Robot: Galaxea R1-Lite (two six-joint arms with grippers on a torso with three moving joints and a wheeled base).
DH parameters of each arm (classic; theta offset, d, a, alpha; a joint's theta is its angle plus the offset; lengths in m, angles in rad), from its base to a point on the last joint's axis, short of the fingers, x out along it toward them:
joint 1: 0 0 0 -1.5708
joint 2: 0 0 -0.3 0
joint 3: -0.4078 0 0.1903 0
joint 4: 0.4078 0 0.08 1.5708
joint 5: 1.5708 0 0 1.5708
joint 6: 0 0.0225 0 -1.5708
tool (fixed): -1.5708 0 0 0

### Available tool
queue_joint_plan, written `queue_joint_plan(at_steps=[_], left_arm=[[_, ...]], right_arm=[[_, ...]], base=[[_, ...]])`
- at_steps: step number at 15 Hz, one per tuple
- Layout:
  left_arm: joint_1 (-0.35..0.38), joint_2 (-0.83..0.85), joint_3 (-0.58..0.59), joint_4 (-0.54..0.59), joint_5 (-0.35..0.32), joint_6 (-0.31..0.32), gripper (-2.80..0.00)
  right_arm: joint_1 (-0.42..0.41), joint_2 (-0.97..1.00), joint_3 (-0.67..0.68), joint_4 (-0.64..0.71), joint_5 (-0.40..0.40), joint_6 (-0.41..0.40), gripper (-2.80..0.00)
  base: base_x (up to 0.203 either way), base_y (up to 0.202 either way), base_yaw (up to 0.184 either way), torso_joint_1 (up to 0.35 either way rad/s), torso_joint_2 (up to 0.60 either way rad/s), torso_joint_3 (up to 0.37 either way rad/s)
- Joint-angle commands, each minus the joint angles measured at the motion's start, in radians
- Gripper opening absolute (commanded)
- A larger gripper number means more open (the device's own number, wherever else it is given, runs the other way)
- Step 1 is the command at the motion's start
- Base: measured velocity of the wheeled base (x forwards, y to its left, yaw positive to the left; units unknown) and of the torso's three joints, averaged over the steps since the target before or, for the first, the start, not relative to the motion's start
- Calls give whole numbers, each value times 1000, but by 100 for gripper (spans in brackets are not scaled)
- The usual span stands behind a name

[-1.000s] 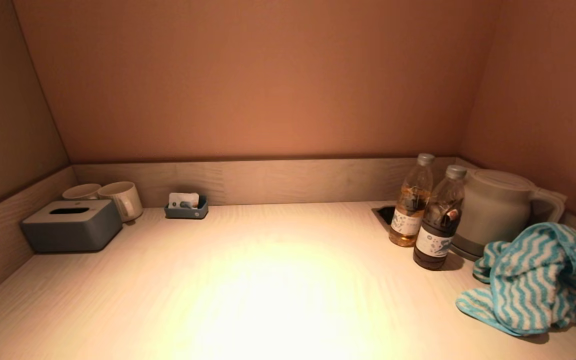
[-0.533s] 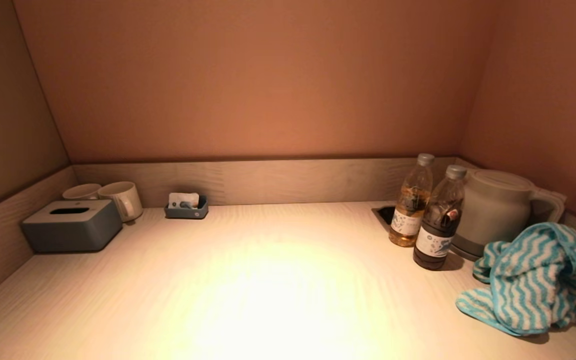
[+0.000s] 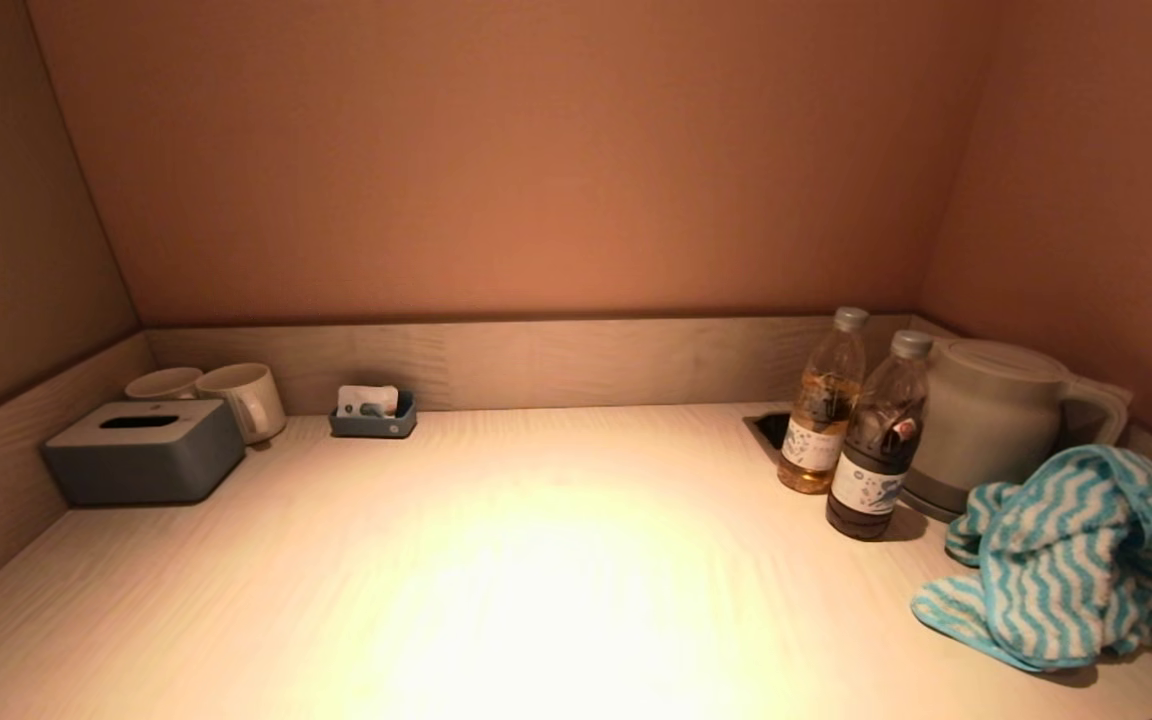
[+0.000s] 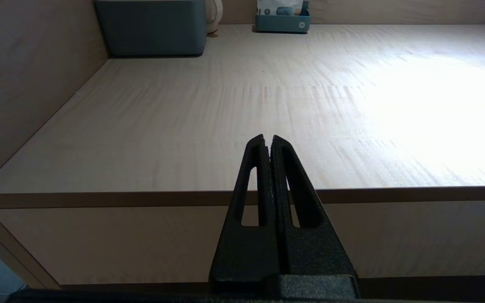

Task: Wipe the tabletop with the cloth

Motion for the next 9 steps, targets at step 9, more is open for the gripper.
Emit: queue_joint_plan(at_steps=[9], left_arm=[[0, 0, 0, 0, 0, -1, -280]], right_arm=[[0, -10, 332, -374, -5, -4, -280]], base=[[0, 0, 0, 0, 0, 0]])
